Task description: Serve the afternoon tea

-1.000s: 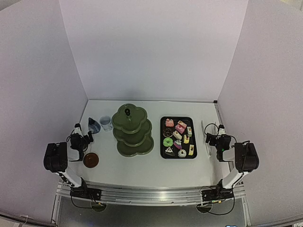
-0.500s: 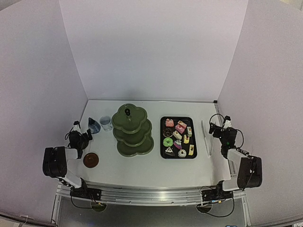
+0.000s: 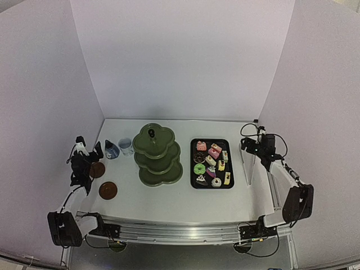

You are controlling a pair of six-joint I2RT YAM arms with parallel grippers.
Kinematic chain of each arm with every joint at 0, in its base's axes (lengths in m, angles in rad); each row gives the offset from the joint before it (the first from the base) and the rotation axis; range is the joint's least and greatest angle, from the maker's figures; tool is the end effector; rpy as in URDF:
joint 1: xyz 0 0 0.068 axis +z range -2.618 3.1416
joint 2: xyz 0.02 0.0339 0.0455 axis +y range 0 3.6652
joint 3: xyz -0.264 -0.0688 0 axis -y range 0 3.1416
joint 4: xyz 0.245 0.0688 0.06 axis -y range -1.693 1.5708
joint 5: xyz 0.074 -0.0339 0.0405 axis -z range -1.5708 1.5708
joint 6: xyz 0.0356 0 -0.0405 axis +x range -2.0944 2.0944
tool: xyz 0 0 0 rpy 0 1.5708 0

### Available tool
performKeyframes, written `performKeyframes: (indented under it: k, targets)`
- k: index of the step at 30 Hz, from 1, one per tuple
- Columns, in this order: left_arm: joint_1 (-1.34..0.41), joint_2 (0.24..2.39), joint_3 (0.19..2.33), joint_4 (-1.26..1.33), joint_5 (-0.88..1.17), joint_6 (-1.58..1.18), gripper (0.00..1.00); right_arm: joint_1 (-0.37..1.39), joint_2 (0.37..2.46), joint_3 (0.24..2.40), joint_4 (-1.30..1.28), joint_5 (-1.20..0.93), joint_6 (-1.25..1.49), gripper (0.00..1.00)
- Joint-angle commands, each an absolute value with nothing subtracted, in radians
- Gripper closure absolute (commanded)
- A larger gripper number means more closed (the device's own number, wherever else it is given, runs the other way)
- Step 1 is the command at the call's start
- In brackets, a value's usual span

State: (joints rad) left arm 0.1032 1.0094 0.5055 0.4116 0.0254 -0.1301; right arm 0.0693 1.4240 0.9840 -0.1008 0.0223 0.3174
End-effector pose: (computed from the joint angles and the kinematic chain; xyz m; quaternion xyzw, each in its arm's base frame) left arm 0.2310 0.0230 0.2611 -0.0775 0.7349 -0.0184 0.6735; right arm 0.3218 0.0215 0.2682 0.1131 0.8629 0.0851 0.4852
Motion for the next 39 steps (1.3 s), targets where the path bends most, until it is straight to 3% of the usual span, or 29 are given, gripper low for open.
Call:
performKeyframes:
  k: [1,6,22,39]
  targets:
    - [0.084,0.965,0.667,0.148,0.149,-0.192,0.0,0.102,1.516,1.09,-0.565,0.275,0.377,0.03]
    - [0.083,1.083,0.871,-0.102,0.241,-0.253,0.0,0.102,1.632,1.151,-0.709,0.227,0.403,0.02]
    - [0.079,1.086,0.852,-0.073,0.362,-0.175,0.0,0.045,1.885,1.254,-0.775,0.155,0.4,0.02]
    - [0.078,1.087,0.846,-0.033,0.36,-0.147,0.0,0.008,1.981,1.224,-0.671,0.095,0.314,0.22]
